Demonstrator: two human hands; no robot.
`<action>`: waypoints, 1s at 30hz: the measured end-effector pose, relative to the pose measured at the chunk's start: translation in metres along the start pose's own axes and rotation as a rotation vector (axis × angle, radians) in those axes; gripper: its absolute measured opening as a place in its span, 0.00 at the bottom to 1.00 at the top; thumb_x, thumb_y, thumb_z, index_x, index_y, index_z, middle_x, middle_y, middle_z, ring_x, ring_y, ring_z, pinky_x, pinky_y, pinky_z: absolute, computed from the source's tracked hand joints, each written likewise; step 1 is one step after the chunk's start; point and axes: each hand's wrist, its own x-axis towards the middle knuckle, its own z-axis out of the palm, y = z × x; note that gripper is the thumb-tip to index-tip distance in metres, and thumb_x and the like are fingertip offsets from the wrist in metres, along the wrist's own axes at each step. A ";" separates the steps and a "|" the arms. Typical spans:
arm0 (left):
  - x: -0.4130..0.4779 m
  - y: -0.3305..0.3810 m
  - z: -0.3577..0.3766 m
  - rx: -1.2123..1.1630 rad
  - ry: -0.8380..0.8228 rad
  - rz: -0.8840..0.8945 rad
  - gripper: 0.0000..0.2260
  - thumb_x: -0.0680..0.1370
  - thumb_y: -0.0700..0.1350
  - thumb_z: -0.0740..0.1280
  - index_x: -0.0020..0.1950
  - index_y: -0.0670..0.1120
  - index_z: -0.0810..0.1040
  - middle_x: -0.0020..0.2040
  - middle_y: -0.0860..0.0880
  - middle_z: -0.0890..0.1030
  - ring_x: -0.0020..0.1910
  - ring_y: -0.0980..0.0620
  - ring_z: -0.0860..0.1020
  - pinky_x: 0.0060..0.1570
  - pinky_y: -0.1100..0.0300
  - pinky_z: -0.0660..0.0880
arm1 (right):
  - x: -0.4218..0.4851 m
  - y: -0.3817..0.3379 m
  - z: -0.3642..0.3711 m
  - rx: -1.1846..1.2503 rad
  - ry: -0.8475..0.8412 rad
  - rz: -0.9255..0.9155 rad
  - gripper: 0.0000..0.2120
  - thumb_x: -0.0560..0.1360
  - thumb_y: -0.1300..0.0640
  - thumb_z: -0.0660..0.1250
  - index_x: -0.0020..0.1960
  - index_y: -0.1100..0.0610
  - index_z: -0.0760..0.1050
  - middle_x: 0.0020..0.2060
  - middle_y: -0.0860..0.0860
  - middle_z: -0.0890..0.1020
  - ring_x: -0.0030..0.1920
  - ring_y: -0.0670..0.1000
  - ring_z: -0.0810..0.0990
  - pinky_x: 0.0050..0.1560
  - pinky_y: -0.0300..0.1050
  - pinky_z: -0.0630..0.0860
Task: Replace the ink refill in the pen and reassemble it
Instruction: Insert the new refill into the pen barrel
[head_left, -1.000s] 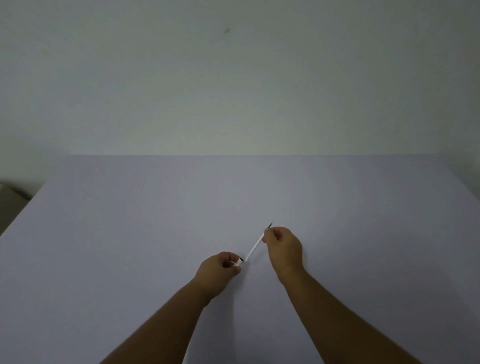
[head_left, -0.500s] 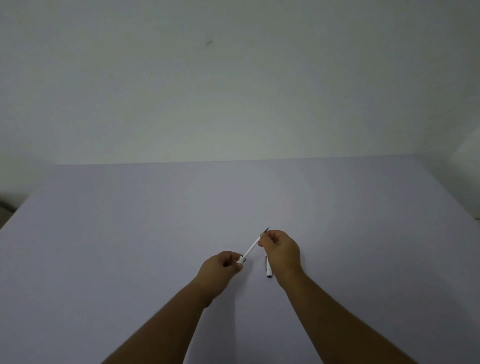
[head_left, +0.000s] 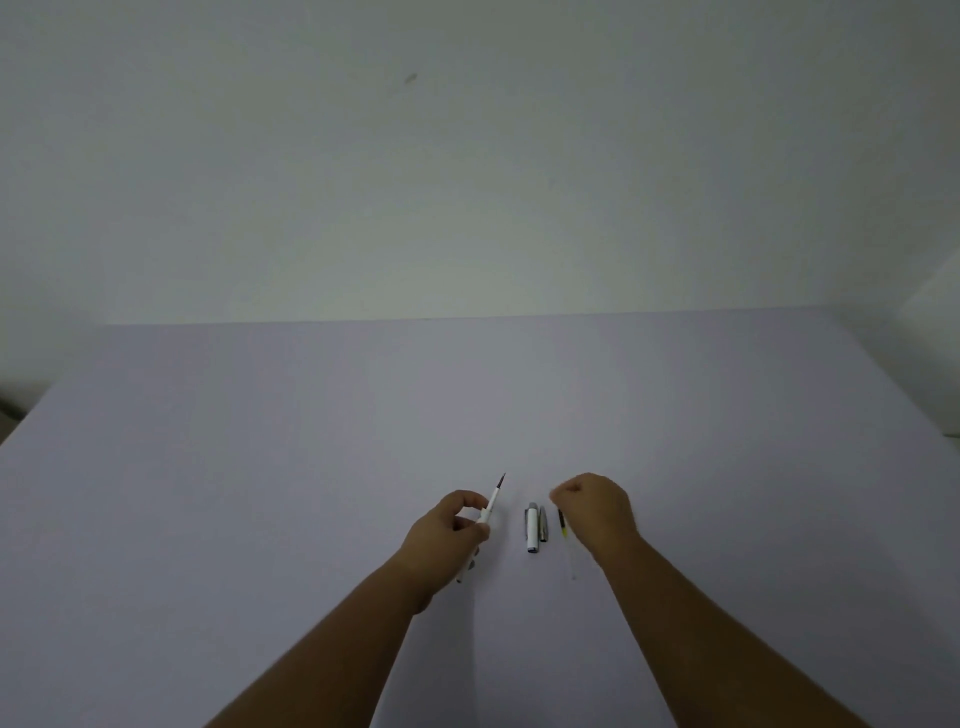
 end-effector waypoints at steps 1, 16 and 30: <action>0.000 -0.001 0.000 -0.007 -0.001 -0.004 0.07 0.76 0.45 0.66 0.49 0.57 0.77 0.40 0.49 0.80 0.36 0.50 0.77 0.43 0.55 0.79 | 0.002 0.004 0.002 -0.097 -0.020 0.026 0.15 0.74 0.57 0.64 0.29 0.56 0.70 0.30 0.52 0.74 0.39 0.52 0.74 0.41 0.42 0.70; -0.004 -0.007 -0.009 0.018 0.003 -0.010 0.06 0.76 0.44 0.65 0.50 0.55 0.76 0.41 0.48 0.79 0.36 0.50 0.77 0.41 0.56 0.77 | 0.001 0.008 0.037 -0.367 0.013 0.092 0.12 0.78 0.54 0.60 0.48 0.60 0.78 0.48 0.55 0.83 0.49 0.54 0.82 0.40 0.42 0.71; -0.004 0.000 -0.012 0.058 0.003 0.007 0.06 0.77 0.45 0.65 0.50 0.56 0.77 0.40 0.49 0.80 0.37 0.51 0.77 0.44 0.56 0.79 | 0.002 -0.019 0.015 0.339 0.108 0.019 0.08 0.72 0.55 0.66 0.36 0.57 0.77 0.25 0.46 0.73 0.26 0.47 0.71 0.28 0.38 0.67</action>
